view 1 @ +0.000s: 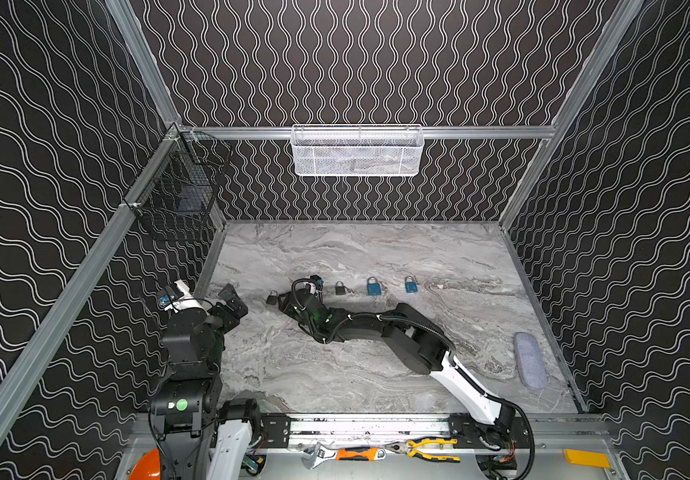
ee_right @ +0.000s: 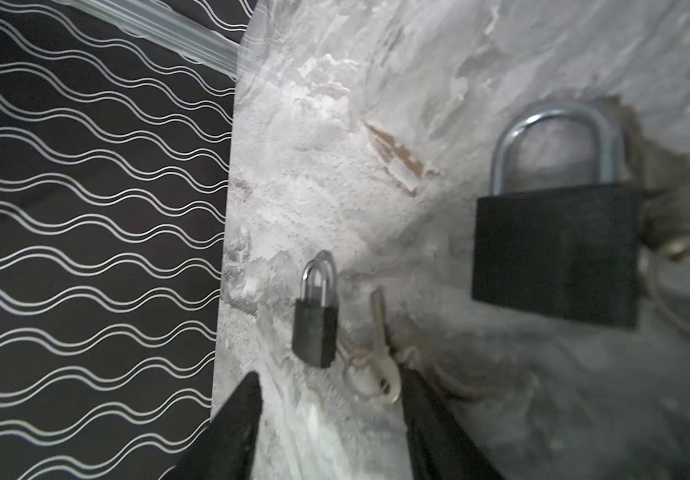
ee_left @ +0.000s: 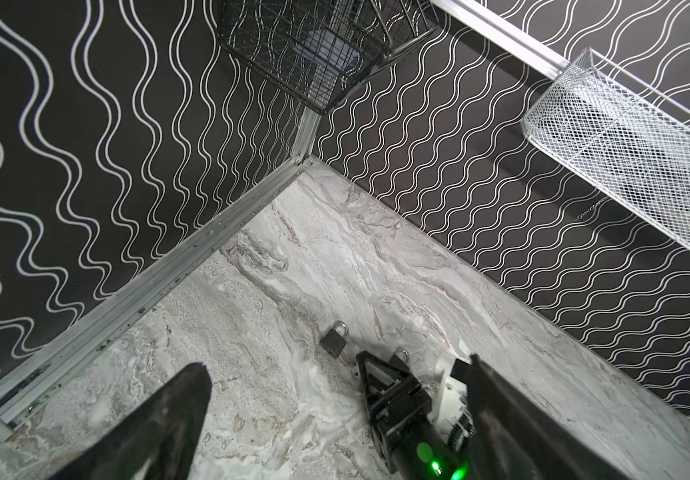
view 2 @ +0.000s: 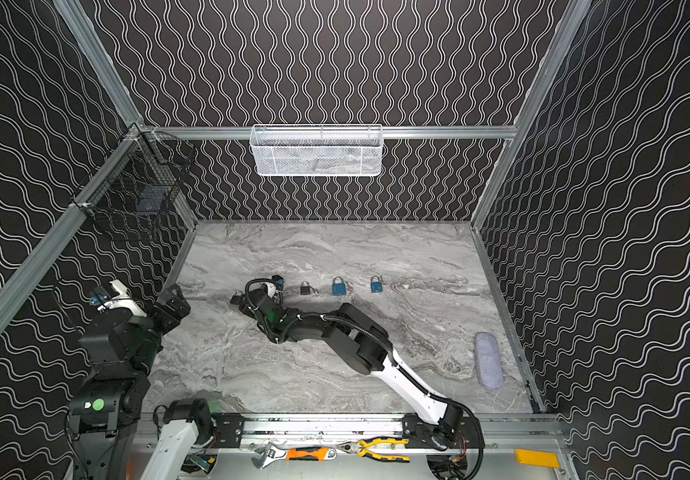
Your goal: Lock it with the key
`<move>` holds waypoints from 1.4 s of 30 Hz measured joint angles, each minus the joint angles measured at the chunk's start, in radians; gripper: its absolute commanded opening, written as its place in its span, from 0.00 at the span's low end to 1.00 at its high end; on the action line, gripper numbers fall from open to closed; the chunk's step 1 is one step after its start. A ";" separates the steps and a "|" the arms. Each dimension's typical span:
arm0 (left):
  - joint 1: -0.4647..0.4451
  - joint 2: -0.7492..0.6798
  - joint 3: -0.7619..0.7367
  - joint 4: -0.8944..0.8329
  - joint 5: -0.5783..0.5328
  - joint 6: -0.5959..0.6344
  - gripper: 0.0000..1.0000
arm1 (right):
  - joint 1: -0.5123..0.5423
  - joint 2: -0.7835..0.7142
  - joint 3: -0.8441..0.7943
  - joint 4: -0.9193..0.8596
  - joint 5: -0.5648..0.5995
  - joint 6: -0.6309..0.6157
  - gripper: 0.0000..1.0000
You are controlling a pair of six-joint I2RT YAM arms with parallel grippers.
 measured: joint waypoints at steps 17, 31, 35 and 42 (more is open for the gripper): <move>0.000 -0.048 -0.198 0.259 0.090 0.005 0.99 | 0.023 -0.350 -0.255 -0.086 0.002 -0.254 1.00; -0.025 0.131 -0.608 0.854 -0.071 0.187 0.99 | -0.133 -1.097 -0.895 -0.220 0.113 -0.537 1.00; -0.052 0.266 -0.663 1.067 -0.124 0.254 0.99 | -0.195 -1.325 -1.106 -0.150 0.224 -0.602 1.00; -0.146 0.526 -0.770 1.453 -0.146 0.399 0.99 | -0.318 -1.503 -1.315 -0.033 0.502 -0.748 1.00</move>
